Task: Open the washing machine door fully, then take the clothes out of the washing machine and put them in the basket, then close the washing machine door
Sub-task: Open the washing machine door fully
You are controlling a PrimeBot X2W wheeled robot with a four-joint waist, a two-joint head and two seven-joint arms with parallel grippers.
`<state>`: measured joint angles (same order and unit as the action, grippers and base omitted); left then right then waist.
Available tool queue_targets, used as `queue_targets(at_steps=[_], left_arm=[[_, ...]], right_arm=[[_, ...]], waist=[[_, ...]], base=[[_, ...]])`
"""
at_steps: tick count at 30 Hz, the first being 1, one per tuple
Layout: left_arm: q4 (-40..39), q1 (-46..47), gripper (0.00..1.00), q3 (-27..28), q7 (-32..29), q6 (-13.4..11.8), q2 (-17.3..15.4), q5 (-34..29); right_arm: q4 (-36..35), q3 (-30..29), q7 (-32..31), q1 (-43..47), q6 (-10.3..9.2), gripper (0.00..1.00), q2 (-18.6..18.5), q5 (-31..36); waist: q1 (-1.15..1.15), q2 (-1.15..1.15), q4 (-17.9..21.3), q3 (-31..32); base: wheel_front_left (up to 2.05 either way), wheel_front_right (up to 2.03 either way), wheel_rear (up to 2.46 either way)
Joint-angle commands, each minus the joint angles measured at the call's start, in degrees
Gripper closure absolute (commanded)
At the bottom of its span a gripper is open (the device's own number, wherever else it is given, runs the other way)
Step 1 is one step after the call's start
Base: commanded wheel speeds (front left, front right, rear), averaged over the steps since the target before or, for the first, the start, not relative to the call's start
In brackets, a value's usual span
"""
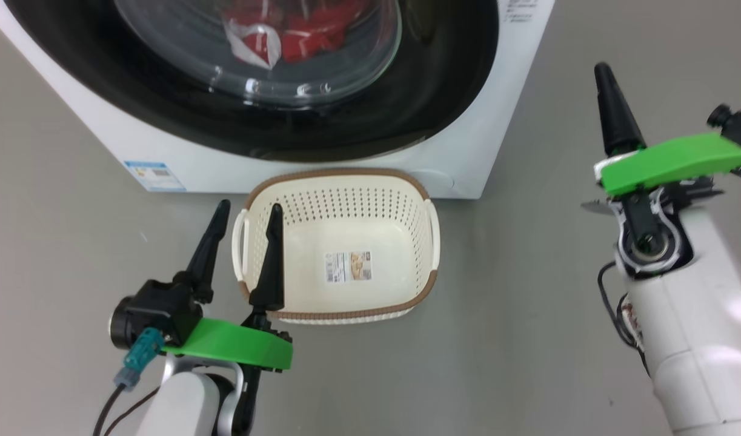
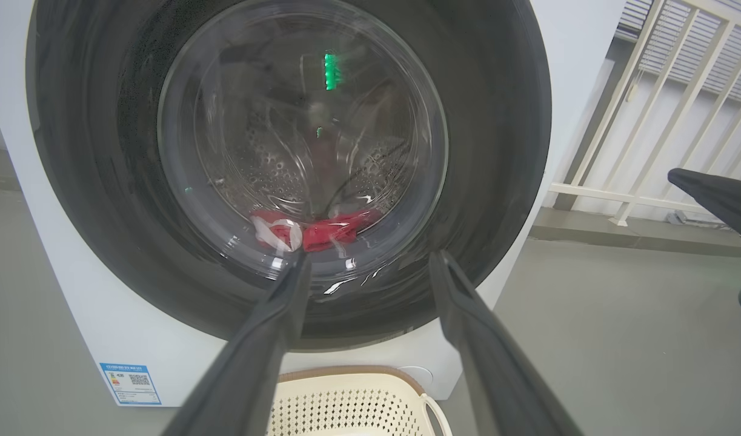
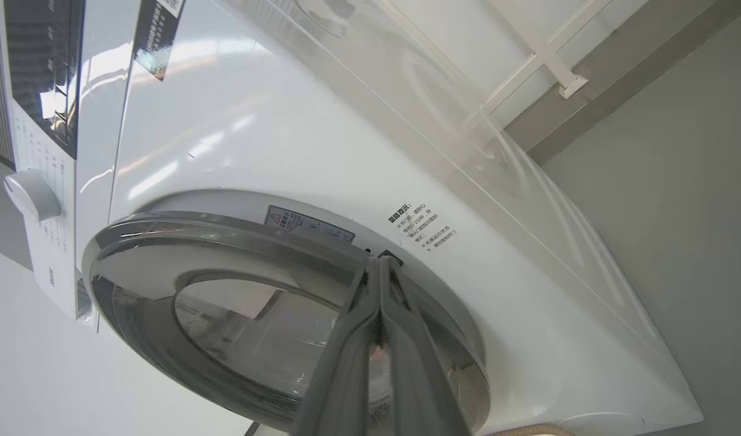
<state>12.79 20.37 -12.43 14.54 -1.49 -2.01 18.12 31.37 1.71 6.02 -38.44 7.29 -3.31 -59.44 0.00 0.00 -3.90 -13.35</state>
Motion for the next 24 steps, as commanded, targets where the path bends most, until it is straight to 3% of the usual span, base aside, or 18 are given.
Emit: queue_targets(at_steps=[1,10,24], left_arm=[[-1.94,1.62,0.00,1.30,0.46,0.06,-1.03,-0.48],[-3.19,2.87,0.00,0.45,0.45,0.33,-1.03,-0.32],[-4.35,5.08,0.00,-0.27,0.46,0.39,-1.01,-0.57]], right_arm=[[-1.99,0.29,-1.59,-2.41,0.20,1.00,0.44,-3.03],[-1.47,-3.39,-12.50,-8.14,0.20,1.00,0.22,-15.45],[5.25,-5.88,-27.48,-20.67,0.20,1.00,-1.87,-22.54]], waist=[[0.00,0.00,-1.29,-2.15],[0.00,0.00,-2.33,-7.05],[0.00,0.00,-3.58,-13.12]], base=[[0.00,0.00,0.00],[0.00,0.00,0.00],[0.00,0.00,0.00]])
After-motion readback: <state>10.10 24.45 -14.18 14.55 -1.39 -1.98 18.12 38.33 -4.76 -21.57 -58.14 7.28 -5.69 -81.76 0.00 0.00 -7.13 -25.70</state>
